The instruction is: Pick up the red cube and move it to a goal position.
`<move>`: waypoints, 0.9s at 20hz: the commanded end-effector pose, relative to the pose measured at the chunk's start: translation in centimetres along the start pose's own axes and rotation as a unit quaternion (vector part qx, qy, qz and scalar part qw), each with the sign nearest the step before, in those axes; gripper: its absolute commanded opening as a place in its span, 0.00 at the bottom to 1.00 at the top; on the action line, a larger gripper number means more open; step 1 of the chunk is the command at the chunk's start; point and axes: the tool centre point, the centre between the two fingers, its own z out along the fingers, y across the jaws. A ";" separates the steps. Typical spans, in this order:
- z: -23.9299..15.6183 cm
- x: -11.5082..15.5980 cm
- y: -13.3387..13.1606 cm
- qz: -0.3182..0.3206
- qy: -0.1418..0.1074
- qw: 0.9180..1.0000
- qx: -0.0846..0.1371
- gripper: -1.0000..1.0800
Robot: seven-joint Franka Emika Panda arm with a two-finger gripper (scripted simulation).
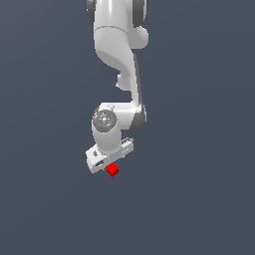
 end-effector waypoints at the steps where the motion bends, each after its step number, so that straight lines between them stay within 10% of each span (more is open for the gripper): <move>1: 1.0 0.5 0.5 -0.026 0.000 1.000 0.001 0.96; 18: 3.1 1.8 1.6 -0.080 0.000 0.997 0.002 0.96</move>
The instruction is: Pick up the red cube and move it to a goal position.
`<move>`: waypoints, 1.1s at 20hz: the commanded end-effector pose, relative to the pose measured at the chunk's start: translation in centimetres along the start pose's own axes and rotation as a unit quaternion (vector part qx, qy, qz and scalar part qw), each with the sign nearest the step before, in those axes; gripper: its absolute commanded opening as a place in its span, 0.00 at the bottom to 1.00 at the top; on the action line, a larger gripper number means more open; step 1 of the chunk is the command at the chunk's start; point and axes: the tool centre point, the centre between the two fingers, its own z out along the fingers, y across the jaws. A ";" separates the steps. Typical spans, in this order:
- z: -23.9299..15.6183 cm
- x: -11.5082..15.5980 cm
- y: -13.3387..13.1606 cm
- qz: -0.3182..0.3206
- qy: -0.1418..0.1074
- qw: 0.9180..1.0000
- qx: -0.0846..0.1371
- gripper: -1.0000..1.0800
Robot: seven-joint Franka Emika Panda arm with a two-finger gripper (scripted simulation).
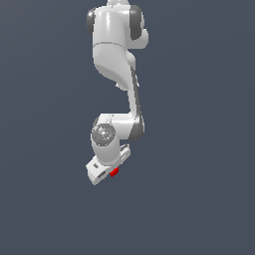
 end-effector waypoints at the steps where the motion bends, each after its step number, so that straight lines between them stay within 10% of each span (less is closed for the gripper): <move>1: -0.1 0.0 0.0 0.001 0.000 1.000 0.000 0.96; 2: -0.1 0.0 0.0 0.001 0.000 1.000 0.000 0.00; 22: -1.9 -0.4 -0.9 0.001 0.000 1.000 0.000 0.00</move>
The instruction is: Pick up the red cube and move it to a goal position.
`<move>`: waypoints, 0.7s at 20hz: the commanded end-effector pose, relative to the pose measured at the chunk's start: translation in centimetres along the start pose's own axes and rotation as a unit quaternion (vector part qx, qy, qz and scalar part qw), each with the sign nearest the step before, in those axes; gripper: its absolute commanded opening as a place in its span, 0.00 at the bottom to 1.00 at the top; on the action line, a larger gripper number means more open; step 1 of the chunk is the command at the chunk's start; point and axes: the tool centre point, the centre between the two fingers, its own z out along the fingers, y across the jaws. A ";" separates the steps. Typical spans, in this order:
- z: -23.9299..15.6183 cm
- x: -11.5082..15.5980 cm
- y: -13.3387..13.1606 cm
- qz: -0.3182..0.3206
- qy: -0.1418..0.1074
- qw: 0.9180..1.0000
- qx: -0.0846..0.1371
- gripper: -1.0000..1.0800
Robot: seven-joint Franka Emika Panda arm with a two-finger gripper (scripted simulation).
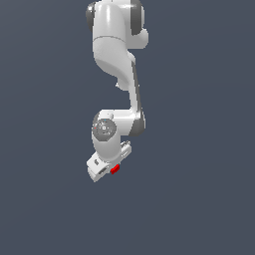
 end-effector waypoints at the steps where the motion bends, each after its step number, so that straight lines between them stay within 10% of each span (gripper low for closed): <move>1: -1.0 -0.2 -0.4 0.000 0.001 1.000 -0.001 0.00; 14: -9.8 -2.1 -4.8 0.000 0.000 1.000 -0.001 0.00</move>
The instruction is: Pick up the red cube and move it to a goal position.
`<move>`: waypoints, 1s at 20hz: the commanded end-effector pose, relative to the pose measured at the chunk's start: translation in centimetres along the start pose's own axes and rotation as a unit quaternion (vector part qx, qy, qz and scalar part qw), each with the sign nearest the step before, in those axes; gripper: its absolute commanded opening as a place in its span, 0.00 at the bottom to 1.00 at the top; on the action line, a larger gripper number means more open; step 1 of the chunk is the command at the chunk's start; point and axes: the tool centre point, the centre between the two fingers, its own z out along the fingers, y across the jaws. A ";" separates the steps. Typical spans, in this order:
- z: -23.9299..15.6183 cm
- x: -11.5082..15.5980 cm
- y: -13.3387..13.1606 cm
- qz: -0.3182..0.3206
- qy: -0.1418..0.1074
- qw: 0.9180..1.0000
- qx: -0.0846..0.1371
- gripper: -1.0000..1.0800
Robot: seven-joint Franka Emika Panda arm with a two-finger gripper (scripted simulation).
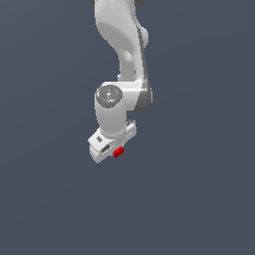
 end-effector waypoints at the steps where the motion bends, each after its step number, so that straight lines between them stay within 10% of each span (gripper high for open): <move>1: -2.2 -0.4 -1.0 0.000 0.000 1.000 -0.001 0.00; 20: -12.6 -2.2 -5.7 0.000 0.001 1.000 0.000 0.00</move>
